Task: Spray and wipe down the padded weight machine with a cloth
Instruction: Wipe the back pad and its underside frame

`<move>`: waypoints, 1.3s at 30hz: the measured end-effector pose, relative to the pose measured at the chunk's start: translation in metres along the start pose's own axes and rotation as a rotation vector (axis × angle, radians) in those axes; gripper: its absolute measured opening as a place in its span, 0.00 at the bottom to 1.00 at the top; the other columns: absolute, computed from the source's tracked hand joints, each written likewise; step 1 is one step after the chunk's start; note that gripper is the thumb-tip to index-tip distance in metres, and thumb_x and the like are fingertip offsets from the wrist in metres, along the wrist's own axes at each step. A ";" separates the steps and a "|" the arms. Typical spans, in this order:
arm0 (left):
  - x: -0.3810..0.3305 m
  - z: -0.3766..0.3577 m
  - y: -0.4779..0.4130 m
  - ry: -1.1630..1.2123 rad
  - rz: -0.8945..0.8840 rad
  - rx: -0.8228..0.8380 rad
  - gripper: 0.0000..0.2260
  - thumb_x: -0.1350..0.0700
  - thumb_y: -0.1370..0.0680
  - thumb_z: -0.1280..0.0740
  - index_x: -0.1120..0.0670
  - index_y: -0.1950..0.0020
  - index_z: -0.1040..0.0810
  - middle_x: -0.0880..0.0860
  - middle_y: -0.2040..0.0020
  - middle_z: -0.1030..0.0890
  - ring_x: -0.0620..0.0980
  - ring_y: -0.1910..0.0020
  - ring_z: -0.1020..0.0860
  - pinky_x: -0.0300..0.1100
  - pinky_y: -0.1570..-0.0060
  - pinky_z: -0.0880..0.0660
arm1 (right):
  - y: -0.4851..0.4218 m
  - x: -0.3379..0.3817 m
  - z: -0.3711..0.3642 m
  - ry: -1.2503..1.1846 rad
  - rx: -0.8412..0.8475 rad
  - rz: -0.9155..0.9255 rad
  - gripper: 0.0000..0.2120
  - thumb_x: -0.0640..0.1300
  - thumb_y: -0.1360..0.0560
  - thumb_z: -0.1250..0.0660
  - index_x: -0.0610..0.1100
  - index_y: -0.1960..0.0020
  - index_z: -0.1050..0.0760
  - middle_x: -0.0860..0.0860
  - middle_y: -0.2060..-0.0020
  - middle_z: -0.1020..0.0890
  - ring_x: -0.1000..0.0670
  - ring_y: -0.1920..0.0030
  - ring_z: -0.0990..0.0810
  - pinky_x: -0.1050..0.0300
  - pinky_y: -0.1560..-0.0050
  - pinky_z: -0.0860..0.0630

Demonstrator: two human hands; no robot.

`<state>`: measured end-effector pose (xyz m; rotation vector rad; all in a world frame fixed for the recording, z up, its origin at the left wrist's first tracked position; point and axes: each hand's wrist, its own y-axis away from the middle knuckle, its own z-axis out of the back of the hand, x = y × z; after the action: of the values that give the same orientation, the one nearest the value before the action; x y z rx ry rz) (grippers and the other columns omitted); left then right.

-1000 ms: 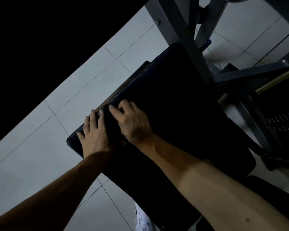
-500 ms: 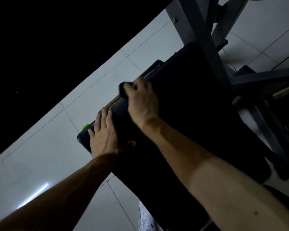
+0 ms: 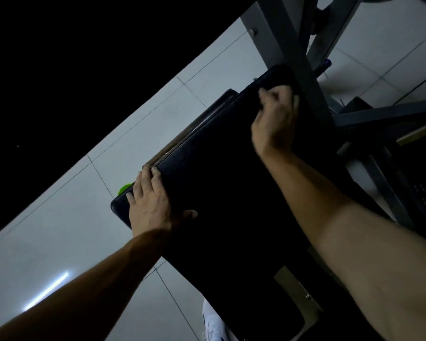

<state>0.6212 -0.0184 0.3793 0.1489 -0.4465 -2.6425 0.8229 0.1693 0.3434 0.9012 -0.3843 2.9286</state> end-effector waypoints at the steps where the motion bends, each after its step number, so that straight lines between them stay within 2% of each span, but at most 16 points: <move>1: -0.001 0.000 -0.001 -0.007 0.006 0.006 0.64 0.31 0.38 0.21 0.55 0.17 0.56 0.53 0.16 0.57 0.55 0.17 0.56 0.59 0.20 0.52 | 0.021 0.013 -0.005 -0.014 0.008 0.068 0.20 0.32 0.25 0.33 0.45 0.35 0.21 0.45 0.40 0.23 0.41 0.42 0.26 0.48 0.39 0.23; 4: -0.003 0.002 0.000 -0.037 0.026 0.019 0.61 0.35 0.35 0.21 0.56 0.17 0.55 0.54 0.16 0.56 0.55 0.17 0.56 0.57 0.21 0.54 | 0.110 0.052 -0.018 -0.126 0.159 0.320 0.21 0.35 0.27 0.37 0.43 0.36 0.21 0.43 0.44 0.22 0.40 0.48 0.26 0.42 0.48 0.25; 8: -0.001 -0.003 0.001 -0.047 -0.006 -0.048 0.41 0.57 0.21 0.31 0.56 0.17 0.54 0.55 0.16 0.56 0.55 0.17 0.56 0.60 0.20 0.49 | 0.182 0.062 -0.015 -0.194 0.356 0.641 0.12 0.39 0.18 0.41 0.41 0.42 0.19 0.44 0.47 0.20 0.39 0.49 0.23 0.42 0.53 0.26; 10: 0.000 -0.002 0.001 -0.042 -0.011 -0.029 0.46 0.50 0.24 0.26 0.56 0.17 0.54 0.55 0.16 0.57 0.55 0.17 0.56 0.60 0.20 0.52 | 0.160 0.041 -0.012 -0.177 0.354 0.767 0.12 0.39 0.19 0.39 0.43 0.41 0.19 0.44 0.48 0.21 0.39 0.50 0.23 0.44 0.54 0.26; 11: 0.000 -0.001 0.001 -0.033 -0.009 -0.005 0.54 0.42 0.28 0.23 0.56 0.17 0.55 0.55 0.16 0.57 0.55 0.17 0.57 0.59 0.21 0.55 | 0.142 0.031 -0.010 -0.193 0.308 0.741 0.11 0.38 0.20 0.36 0.44 0.40 0.19 0.44 0.49 0.20 0.39 0.51 0.23 0.44 0.54 0.25; 13: 0.002 -0.002 0.002 -0.010 -0.018 0.012 0.62 0.32 0.36 0.22 0.55 0.17 0.57 0.54 0.16 0.58 0.55 0.17 0.58 0.59 0.21 0.55 | 0.103 0.006 -0.001 -0.239 0.197 0.478 0.09 0.41 0.21 0.31 0.45 0.41 0.18 0.45 0.50 0.21 0.40 0.51 0.22 0.43 0.52 0.24; 16: 0.004 -0.005 0.001 -0.005 -0.027 0.004 0.62 0.32 0.36 0.23 0.54 0.17 0.58 0.54 0.16 0.59 0.55 0.18 0.59 0.61 0.20 0.54 | 0.051 -0.038 0.009 -0.182 0.072 0.006 0.14 0.40 0.22 0.33 0.49 0.39 0.18 0.45 0.43 0.22 0.43 0.43 0.24 0.44 0.40 0.26; 18: 0.005 -0.006 0.000 -0.004 -0.023 0.003 0.63 0.32 0.36 0.22 0.54 0.17 0.58 0.54 0.16 0.60 0.55 0.18 0.60 0.62 0.20 0.54 | 0.046 -0.041 0.007 -0.172 0.009 -0.152 0.18 0.37 0.24 0.35 0.49 0.37 0.19 0.43 0.40 0.24 0.43 0.40 0.26 0.44 0.38 0.27; 20: 0.005 -0.008 0.001 0.000 -0.020 0.001 0.63 0.33 0.36 0.22 0.55 0.17 0.58 0.54 0.16 0.60 0.55 0.18 0.60 0.62 0.21 0.54 | 0.070 -0.015 0.002 -0.175 0.040 -0.113 0.20 0.35 0.26 0.34 0.47 0.36 0.19 0.42 0.41 0.24 0.41 0.41 0.27 0.42 0.39 0.27; 24: 0.004 -0.010 -0.001 -0.012 -0.013 -0.015 0.63 0.33 0.36 0.21 0.55 0.17 0.58 0.54 0.16 0.60 0.54 0.18 0.60 0.62 0.21 0.53 | 0.157 0.038 -0.005 -0.153 0.245 0.303 0.24 0.35 0.26 0.35 0.43 0.31 0.22 0.43 0.43 0.23 0.39 0.49 0.26 0.43 0.50 0.23; 28: 0.009 -0.014 0.002 0.005 -0.041 -0.026 0.62 0.33 0.35 0.22 0.54 0.17 0.59 0.53 0.17 0.62 0.54 0.18 0.61 0.63 0.21 0.53 | 0.161 0.018 0.008 -0.106 0.365 0.607 0.21 0.39 0.21 0.43 0.45 0.32 0.21 0.44 0.46 0.22 0.40 0.49 0.23 0.45 0.52 0.22; 30: 0.012 -0.017 0.011 0.012 -0.072 -0.034 0.61 0.32 0.34 0.23 0.52 0.16 0.59 0.53 0.17 0.64 0.55 0.18 0.63 0.63 0.21 0.56 | 0.132 -0.008 0.010 -0.089 0.339 0.566 0.20 0.44 0.19 0.42 0.45 0.32 0.21 0.44 0.46 0.22 0.40 0.48 0.24 0.45 0.49 0.23; 32: 0.013 -0.025 0.025 -0.007 -0.136 0.004 0.61 0.31 0.34 0.24 0.49 0.17 0.61 0.52 0.18 0.69 0.55 0.19 0.67 0.65 0.23 0.59 | 0.097 -0.042 0.014 -0.057 0.269 0.334 0.24 0.52 0.20 0.47 0.45 0.33 0.20 0.44 0.44 0.23 0.43 0.45 0.26 0.46 0.42 0.26; 35: 0.008 -0.040 0.045 -0.044 -0.195 0.065 0.62 0.33 0.35 0.23 0.48 0.17 0.63 0.51 0.20 0.72 0.57 0.21 0.71 0.69 0.25 0.60 | 0.075 -0.069 0.020 -0.095 0.078 -0.099 0.20 0.40 0.23 0.37 0.46 0.33 0.21 0.40 0.40 0.24 0.41 0.40 0.26 0.46 0.38 0.28; 36: 0.005 -0.044 0.048 -0.043 -0.197 0.053 0.61 0.33 0.34 0.24 0.49 0.17 0.62 0.52 0.19 0.71 0.58 0.20 0.70 0.70 0.26 0.60 | 0.082 -0.062 0.021 -0.117 0.050 -0.156 0.20 0.36 0.24 0.36 0.45 0.34 0.21 0.39 0.40 0.24 0.40 0.40 0.26 0.44 0.38 0.27; 39: -0.005 -0.046 0.047 -0.013 -0.147 0.075 0.55 0.34 0.27 0.28 0.50 0.17 0.62 0.53 0.19 0.71 0.59 0.21 0.70 0.70 0.26 0.60 | 0.141 -0.021 0.014 -0.178 0.137 0.000 0.20 0.33 0.26 0.34 0.42 0.36 0.20 0.40 0.42 0.23 0.40 0.42 0.26 0.43 0.41 0.26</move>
<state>0.6535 -0.0690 0.3521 0.1947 -0.5597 -2.7726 0.8312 0.0297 0.3118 1.1851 -0.1928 2.9132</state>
